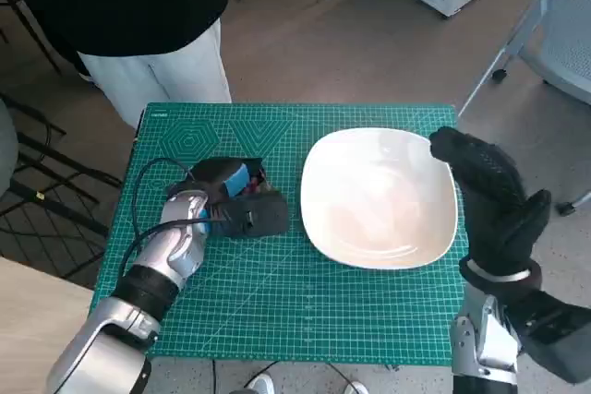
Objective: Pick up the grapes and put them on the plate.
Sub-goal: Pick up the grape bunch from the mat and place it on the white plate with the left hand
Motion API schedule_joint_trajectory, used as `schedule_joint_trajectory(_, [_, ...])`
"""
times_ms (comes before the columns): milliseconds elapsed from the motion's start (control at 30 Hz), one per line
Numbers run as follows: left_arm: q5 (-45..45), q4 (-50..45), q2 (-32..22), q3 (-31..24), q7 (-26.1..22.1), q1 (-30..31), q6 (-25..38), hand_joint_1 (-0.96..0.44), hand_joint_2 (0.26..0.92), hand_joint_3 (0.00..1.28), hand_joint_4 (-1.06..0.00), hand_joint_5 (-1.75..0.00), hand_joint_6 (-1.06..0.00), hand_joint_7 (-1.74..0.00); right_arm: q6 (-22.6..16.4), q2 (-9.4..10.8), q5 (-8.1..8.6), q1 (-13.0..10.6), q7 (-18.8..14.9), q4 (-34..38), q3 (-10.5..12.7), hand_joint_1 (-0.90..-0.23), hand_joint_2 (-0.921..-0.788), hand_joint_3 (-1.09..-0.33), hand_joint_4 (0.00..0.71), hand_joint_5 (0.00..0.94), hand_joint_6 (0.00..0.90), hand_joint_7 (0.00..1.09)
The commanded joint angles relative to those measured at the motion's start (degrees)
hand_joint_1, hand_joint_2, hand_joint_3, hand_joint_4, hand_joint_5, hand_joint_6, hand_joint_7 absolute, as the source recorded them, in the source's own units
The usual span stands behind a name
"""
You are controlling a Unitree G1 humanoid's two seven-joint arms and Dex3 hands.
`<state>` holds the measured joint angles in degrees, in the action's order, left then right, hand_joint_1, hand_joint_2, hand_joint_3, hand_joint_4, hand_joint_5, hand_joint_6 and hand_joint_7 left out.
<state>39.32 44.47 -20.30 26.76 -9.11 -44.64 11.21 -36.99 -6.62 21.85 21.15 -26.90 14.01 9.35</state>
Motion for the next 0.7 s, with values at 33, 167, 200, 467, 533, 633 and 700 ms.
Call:
schedule_joint_trajectory(33, [-0.2,1.5,-0.1,0.1,-0.2,0.0,-0.4,0.0,0.92,0.18,-0.52,-1.5,-0.59,-1.05,0.0,-0.2,-0.18,-0.3,-0.3,1.3,0.3,-0.442,-0.921,-0.552,0.333,0.0,0.15,0.33])
schedule_joint_trajectory(167, [-0.4,1.5,-0.3,-0.1,-0.1,-0.1,-0.7,0.0,0.92,0.17,-0.53,-1.5,-0.59,-1.05,-0.2,-0.1,-0.22,-0.2,-0.3,1.6,0.2,-0.445,-0.921,-0.551,0.332,0.0,0.148,0.33])
schedule_joint_trajectory(200, [-0.4,1.5,-0.4,-0.2,0.0,0.0,-0.8,0.0,0.92,0.17,-0.53,-1.5,-0.59,-1.05,-0.2,-0.1,-0.22,-0.2,-0.3,1.6,0.2,-0.446,-0.921,-0.551,0.332,0.0,0.148,0.33])
schedule_joint_trajectory(467, [-0.9,-1.0,-1.3,-0.9,-0.6,0.3,-0.4,0.0,0.92,0.18,-0.52,-1.5,-0.58,-1.05,-0.5,0.0,-0.28,0.1,-0.2,1.9,0.1,-0.446,-0.921,-0.55,0.33,0.0,0.147,0.33])
schedule_joint_trajectory(533, [-1.0,-2.1,-1.6,-1.0,-1.0,0.4,0.0,0.0,0.921,0.18,-0.53,-1.5,-0.58,-1.05,-0.5,0.0,-0.31,0.1,-0.2,2.0,0.1,-0.445,-0.921,-0.55,0.329,0.0,0.146,0.34])
schedule_joint_trajectory(633, [-1.1,-4.1,-2.2,-1.3,-1.6,0.5,0.7,0.0,0.921,0.18,-0.52,-1.51,-0.56,-1.06,-0.6,0.1,-0.3,0.2,-0.2,2.1,0.0,-0.444,-0.921,-0.55,0.329,0.0,0.146,0.34])
schedule_joint_trajectory(700, [-1.1,-6.0,-2.6,-1.6,-2.2,0.7,1.4,0.0,0.921,0.19,-0.52,-1.51,-0.55,-1.07,-0.7,0.1,-0.28,0.3,-0.3,2.2,0.0,-0.443,-0.921,-0.55,0.329,0.0,0.146,0.34])
